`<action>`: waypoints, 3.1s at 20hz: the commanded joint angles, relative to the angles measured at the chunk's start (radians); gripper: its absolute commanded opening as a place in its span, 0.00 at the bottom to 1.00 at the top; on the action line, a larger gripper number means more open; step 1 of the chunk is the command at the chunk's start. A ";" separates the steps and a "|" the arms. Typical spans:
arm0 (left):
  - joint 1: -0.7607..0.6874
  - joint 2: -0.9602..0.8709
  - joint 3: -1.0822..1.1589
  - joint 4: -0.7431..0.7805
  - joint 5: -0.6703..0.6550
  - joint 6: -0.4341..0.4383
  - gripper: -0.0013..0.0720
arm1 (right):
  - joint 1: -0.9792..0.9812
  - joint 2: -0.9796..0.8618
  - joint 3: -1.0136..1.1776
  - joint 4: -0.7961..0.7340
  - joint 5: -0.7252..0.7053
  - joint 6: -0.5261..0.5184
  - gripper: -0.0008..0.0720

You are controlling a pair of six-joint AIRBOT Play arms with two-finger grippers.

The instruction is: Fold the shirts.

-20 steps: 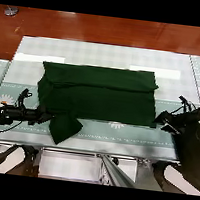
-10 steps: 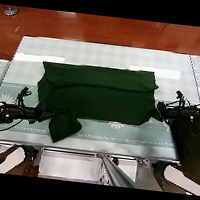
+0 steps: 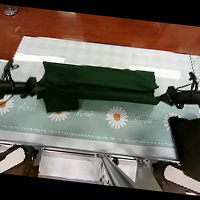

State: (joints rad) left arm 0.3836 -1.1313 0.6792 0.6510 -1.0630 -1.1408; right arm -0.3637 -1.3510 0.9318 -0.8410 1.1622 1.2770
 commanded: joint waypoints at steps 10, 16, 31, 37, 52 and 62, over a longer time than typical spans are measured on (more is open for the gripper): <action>-0.156 -0.560 0.609 0.014 0.138 -0.193 0.04 | 0.084 -0.442 0.539 0.113 -0.042 0.161 0.05; -0.124 -0.609 0.637 0.084 -0.053 -0.178 0.98 | 0.065 -0.521 0.614 0.184 -0.031 0.135 0.87; -0.190 -0.071 0.175 0.184 -0.020 -0.123 0.97 | 0.120 -0.595 0.627 -0.056 0.213 0.158 0.86; -0.453 -0.095 0.175 0.132 0.105 -0.123 0.17 | 0.173 -0.568 0.643 0.034 0.178 0.154 0.05; -1.028 -0.537 0.626 0.120 0.364 -0.211 0.04 | 0.099 0.529 -0.072 -0.246 0.130 0.177 0.05; -1.326 -0.921 1.070 0.103 0.134 -0.402 0.04 | 0.100 0.679 -0.079 -0.131 0.192 0.211 0.05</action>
State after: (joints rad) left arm -0.8715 -1.9961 1.6611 0.7589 -0.8616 -1.5009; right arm -0.2642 -0.6930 0.8562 -1.0180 1.3495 1.4845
